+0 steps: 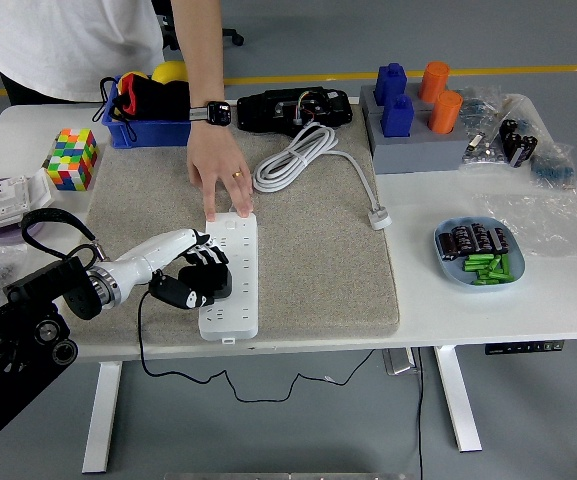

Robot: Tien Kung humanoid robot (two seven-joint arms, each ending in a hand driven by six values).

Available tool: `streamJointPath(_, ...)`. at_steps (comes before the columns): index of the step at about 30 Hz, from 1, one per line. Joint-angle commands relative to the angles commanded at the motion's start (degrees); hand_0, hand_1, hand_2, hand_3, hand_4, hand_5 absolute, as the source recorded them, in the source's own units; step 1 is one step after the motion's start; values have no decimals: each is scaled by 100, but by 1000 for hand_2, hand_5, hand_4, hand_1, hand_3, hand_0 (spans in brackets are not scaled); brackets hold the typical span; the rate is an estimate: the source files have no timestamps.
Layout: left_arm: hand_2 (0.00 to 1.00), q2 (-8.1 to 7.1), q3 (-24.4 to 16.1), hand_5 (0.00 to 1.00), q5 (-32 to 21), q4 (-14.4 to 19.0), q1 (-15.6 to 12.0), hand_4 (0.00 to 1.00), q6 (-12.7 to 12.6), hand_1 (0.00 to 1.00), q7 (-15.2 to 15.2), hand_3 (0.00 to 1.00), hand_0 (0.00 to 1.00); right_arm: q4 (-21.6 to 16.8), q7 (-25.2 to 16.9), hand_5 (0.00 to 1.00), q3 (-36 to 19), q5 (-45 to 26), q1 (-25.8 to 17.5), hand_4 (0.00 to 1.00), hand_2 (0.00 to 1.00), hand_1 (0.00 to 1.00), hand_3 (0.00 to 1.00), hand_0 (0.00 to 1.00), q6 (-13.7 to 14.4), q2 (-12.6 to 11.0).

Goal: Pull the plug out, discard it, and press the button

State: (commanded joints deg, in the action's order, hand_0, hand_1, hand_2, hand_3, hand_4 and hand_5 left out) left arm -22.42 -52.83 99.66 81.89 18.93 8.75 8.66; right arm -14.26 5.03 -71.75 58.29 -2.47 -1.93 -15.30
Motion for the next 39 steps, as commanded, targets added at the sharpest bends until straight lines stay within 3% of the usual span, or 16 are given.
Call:
streamJointPath(12,328,83,78,2,-66,-139,91,807,-204,332,-113,533,379,2,-8,582,-4,-4,-6,741,661,680,641,728,6,3)
streamJointPath(13,292,88,82,2,-76,-149,94,717,-227,283,-134,495,364,1,-8,583,-5,-3,-5,741,660,680,640,728,6,4)
streamJointPath(27,291,45,-209,2,-307,-14,204,724,-217,275,-237,515,353,0,-10,582,-8,-1,-4,741,659,679,642,728,8,7)
streamJointPath(32,292,117,-479,2,-507,-369,316,725,-283,278,-351,515,351,-2,-11,582,-14,-4,-1,741,659,679,642,728,6,12)
streamJointPath(39,292,347,-697,2,-199,-1249,534,724,-676,278,-572,514,358,7,-9,582,-1,-15,-7,741,659,679,641,728,4,18)
